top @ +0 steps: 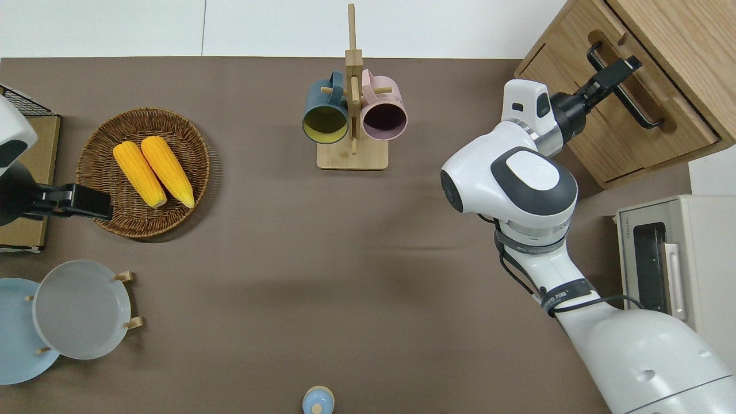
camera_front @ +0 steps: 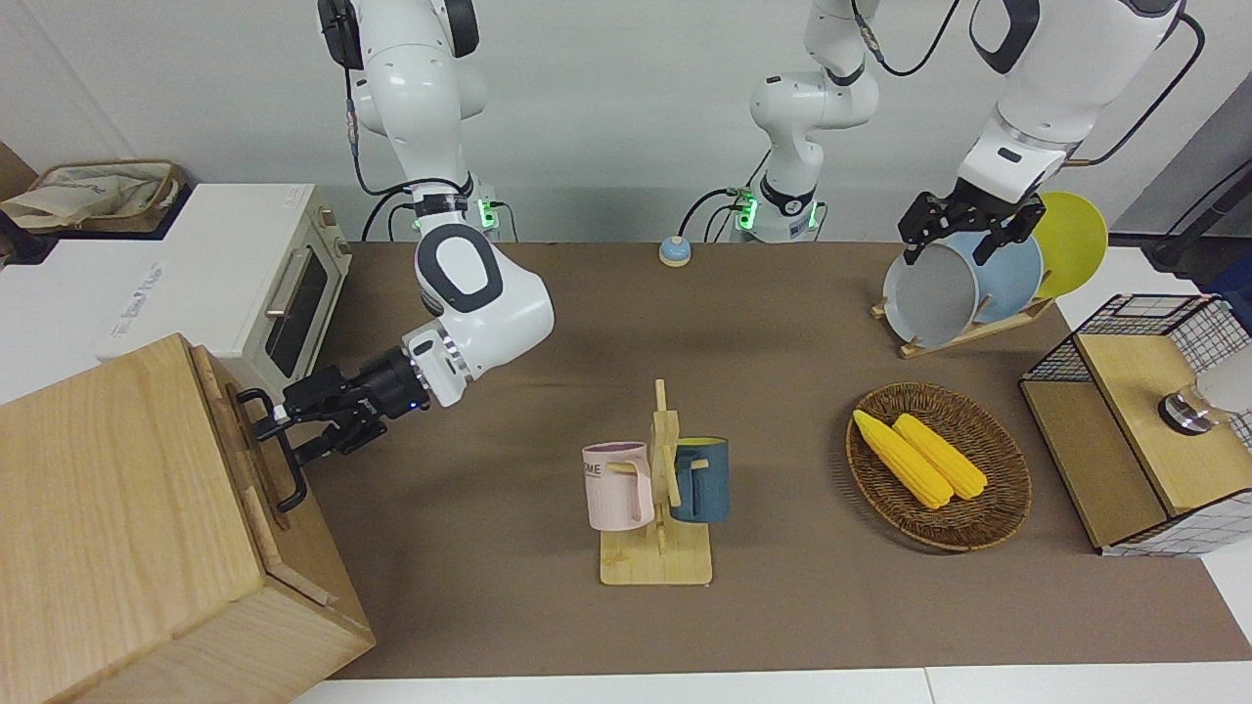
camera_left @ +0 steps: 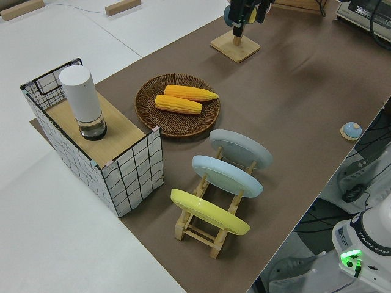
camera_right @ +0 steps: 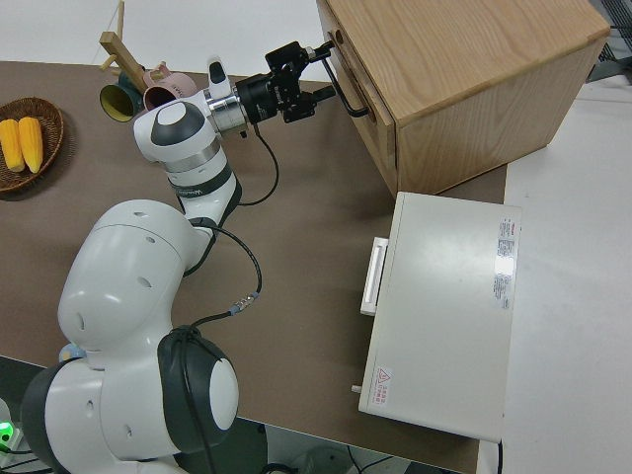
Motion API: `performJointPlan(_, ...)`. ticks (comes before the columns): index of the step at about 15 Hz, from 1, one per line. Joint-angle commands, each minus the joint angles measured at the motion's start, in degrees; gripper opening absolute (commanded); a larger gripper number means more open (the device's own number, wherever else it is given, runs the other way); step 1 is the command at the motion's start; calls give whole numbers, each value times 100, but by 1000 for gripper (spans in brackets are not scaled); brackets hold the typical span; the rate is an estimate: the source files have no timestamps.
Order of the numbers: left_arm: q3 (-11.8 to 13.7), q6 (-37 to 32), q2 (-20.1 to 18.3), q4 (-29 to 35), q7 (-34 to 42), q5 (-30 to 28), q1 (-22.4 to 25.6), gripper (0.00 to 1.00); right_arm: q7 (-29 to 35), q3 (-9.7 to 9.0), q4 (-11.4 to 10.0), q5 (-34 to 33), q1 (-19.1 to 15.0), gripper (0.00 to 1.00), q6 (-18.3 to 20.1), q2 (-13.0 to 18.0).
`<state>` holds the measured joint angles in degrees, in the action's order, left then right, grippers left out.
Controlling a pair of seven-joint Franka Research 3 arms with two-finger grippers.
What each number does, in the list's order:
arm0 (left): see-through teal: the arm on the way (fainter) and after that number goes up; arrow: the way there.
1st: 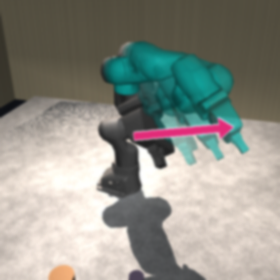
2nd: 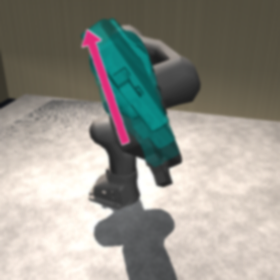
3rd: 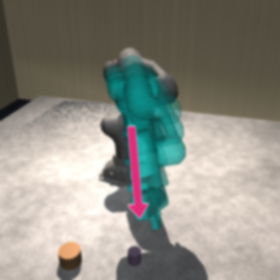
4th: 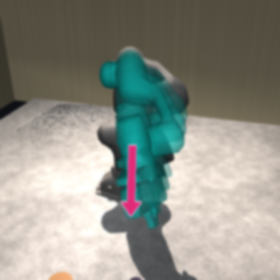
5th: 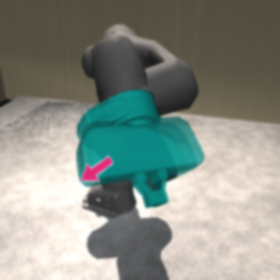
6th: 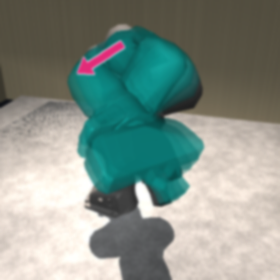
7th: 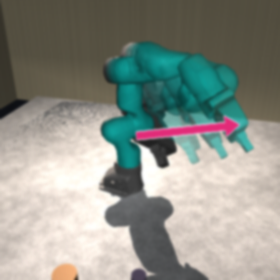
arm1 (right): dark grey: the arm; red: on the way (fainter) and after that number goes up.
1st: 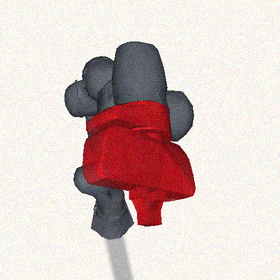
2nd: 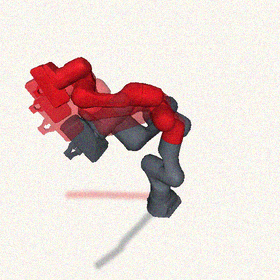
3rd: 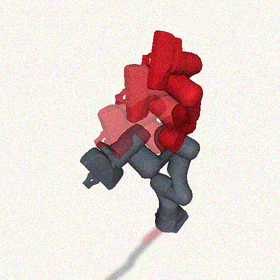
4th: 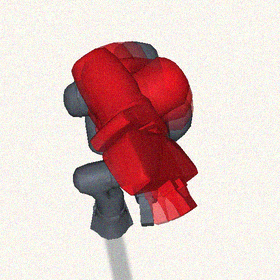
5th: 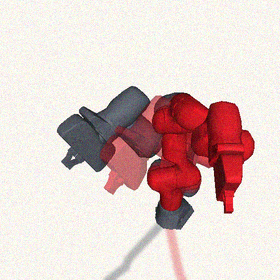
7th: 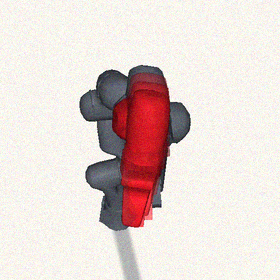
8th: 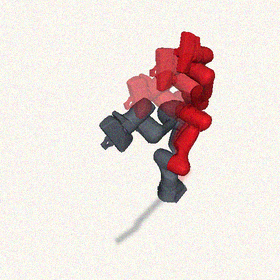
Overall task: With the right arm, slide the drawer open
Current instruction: 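Close the right gripper on the black drawer handle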
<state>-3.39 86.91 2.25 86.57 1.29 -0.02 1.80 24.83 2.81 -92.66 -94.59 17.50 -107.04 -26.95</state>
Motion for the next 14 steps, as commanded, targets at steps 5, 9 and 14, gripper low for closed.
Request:
performJointPlan(5, -39, -113, 65, -140, 56, 98, 31, 993, 136, -52, -42, -227, -168, 0, -379, -21)
performJointPlan(9, -39, -113, 65, -149, 47, 98, 31, 993, 40, -61, -42, -218, -124, 0, -361, -21)
performJointPlan(14, -39, -113, 65, -149, 56, 98, 31, 993, -40, -79, -68, -139, 201, 0, -20, -30)
